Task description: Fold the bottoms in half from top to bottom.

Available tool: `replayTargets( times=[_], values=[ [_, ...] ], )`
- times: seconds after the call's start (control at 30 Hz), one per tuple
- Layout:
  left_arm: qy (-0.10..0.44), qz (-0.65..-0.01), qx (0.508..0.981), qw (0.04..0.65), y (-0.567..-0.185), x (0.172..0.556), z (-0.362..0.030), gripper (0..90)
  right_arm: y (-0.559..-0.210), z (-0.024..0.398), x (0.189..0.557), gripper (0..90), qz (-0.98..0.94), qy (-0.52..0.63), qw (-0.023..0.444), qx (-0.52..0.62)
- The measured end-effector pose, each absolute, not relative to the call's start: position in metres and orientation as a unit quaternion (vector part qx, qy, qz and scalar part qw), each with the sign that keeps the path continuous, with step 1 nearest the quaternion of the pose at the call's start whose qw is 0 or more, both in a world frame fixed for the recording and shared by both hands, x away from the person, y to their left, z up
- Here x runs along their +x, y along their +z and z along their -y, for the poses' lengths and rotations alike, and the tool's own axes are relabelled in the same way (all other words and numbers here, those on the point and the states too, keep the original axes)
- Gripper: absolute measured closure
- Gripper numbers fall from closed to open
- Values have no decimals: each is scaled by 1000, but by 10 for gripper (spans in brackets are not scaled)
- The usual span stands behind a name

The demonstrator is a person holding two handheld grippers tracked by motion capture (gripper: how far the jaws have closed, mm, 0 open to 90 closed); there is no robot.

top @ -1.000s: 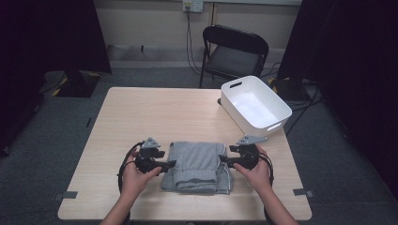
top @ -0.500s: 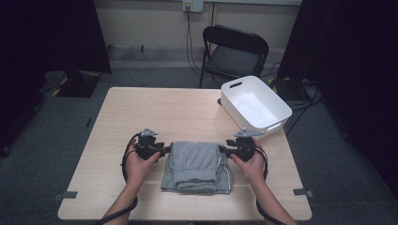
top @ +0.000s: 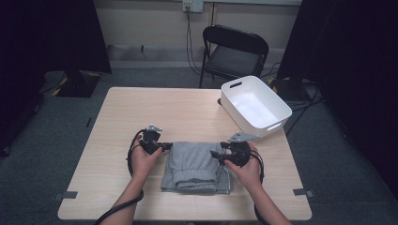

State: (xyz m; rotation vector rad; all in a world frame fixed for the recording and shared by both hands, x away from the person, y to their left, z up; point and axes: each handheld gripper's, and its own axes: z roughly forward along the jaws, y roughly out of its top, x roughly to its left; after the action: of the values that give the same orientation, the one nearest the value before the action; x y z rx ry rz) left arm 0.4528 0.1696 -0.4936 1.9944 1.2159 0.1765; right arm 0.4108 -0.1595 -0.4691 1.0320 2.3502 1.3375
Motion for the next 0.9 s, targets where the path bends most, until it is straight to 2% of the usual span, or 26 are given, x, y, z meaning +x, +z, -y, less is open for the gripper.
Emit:
replayTargets(
  times=[0.17,0.27,0.73,0.9],
  values=[
    [59,-491,776,392,-495,457,-172,900,-475,136,397,340,-836,449,77,307],
    [61,-491,776,391,-493,458,-172,900,-480,125,389,339,-846,443,67,289],
    [63,-504,763,400,-491,459,-182,898,-497,130,383,341,-847,438,66,294],
    [72,-507,756,407,-482,453,-188,804,-497,129,381,340,-847,438,71,293]
  ],
)
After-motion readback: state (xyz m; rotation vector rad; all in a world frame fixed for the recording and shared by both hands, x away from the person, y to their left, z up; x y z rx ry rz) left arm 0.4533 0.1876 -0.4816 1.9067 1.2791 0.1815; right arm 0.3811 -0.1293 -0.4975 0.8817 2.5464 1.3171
